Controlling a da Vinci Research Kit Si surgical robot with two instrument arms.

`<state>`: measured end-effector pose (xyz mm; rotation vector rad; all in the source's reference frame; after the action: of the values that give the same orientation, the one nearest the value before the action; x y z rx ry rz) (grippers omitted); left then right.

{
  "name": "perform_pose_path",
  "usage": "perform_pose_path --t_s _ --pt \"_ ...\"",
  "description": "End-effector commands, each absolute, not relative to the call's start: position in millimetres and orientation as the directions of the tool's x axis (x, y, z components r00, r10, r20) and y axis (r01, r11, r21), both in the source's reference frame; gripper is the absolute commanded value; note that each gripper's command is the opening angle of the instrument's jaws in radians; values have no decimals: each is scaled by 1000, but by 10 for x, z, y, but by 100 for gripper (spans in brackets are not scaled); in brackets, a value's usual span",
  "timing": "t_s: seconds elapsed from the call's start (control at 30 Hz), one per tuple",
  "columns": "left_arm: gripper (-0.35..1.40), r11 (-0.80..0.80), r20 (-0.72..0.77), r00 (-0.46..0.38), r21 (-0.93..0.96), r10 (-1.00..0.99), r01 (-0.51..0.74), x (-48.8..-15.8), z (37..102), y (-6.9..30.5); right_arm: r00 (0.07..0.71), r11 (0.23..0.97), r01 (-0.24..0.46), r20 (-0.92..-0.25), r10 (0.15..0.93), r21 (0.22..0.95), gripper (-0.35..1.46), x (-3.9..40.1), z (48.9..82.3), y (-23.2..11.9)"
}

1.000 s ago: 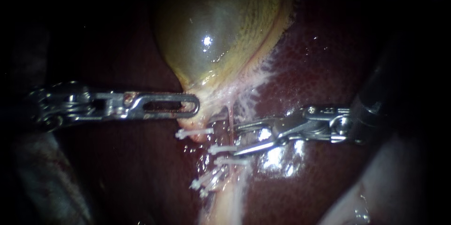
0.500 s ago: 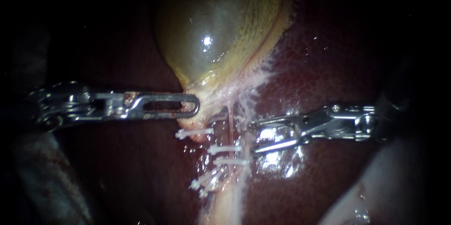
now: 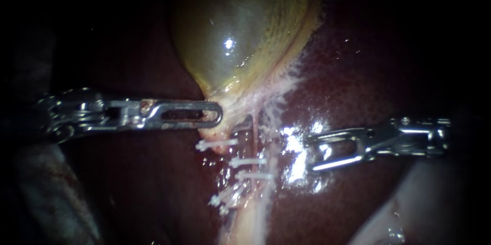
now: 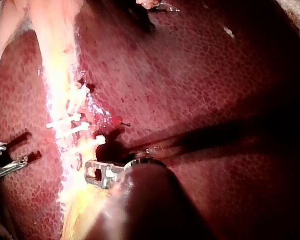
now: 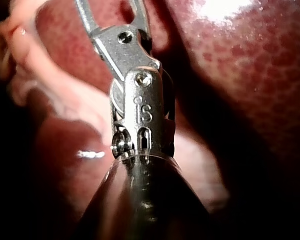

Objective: Going back second clip right tube

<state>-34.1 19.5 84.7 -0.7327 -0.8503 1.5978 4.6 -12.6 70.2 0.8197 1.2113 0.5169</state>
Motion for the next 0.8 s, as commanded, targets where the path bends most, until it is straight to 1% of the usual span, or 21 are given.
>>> perform_pose_path --t_s 0.03,0.23,0.47,0.8 --pt "-35 -112 -17 -179 -837 984 -535 -341 848 195 293 622 72 -612 735 780 38 44 700 -126" --pt "-35 -113 -18 -180 -838 984 -534 -346 854 193 289 625 70 -616 733 777 38 45 698 -125" --pt "-35 -115 -20 -181 -839 983 -532 -356 864 189 284 630 65 -619 732 774 38 55 700 -126" --pt "-35 -123 -28 -182 -838 983 -532 -365 888 189 282 635 59 -623 729 770 38 63 701 -127"
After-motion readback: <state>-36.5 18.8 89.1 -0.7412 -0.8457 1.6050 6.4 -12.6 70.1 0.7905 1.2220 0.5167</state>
